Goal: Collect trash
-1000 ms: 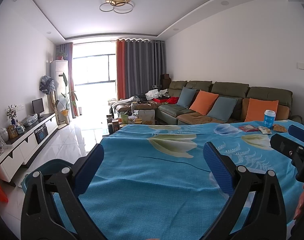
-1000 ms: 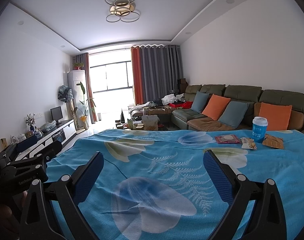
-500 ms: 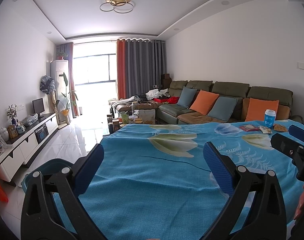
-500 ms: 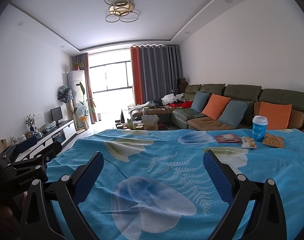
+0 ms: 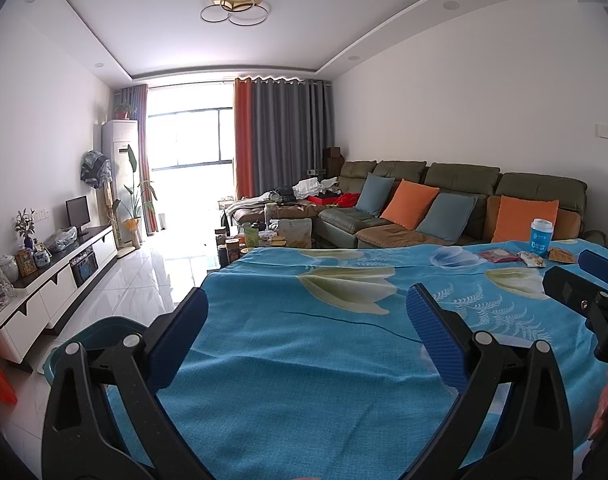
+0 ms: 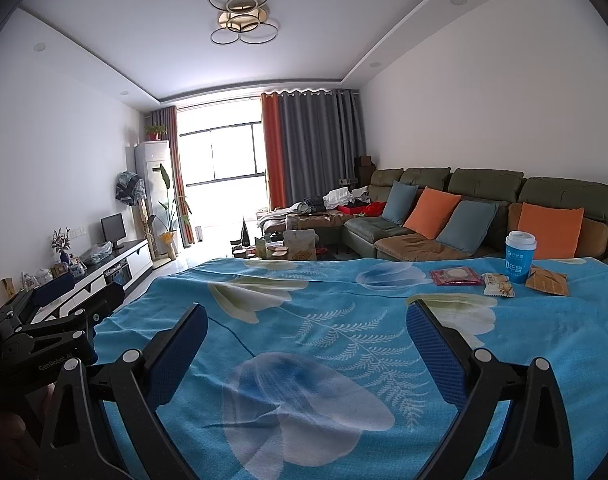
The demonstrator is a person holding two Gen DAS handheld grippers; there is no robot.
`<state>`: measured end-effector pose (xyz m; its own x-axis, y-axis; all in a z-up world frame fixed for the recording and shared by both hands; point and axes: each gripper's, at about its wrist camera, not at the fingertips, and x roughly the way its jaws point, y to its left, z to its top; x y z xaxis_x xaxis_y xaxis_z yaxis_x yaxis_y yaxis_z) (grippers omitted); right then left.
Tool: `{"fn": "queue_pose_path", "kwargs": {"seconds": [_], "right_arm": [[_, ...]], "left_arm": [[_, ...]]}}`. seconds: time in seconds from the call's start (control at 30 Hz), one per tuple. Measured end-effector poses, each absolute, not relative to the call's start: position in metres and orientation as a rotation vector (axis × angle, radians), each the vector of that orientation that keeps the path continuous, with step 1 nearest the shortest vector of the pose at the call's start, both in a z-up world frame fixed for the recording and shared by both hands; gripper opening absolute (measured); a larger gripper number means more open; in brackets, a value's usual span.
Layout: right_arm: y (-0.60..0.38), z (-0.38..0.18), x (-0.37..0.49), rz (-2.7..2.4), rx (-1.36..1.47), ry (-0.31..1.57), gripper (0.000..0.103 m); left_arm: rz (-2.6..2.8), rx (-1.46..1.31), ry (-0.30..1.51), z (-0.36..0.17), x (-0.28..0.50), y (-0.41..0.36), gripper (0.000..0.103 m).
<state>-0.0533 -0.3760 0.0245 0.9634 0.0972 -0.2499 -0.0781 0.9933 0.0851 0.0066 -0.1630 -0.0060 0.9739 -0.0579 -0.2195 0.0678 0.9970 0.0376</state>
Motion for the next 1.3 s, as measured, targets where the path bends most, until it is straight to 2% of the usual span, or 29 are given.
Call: {"fn": "queue_pose_path", "kwargs": {"seconds": [0.93,1.3], "right_arm": [[-0.376,0.023,-0.054,0.086,0.079,0.265,0.096],[-0.386,0.022,-0.052,0.065,0.117,0.284,0.096]], "left_arm": [[-0.067,0.052,0.223,-0.009,0.003,-0.162,0.097],[-0.086,0.070,0.276,-0.008,0.013,-0.161,0.097]]}}
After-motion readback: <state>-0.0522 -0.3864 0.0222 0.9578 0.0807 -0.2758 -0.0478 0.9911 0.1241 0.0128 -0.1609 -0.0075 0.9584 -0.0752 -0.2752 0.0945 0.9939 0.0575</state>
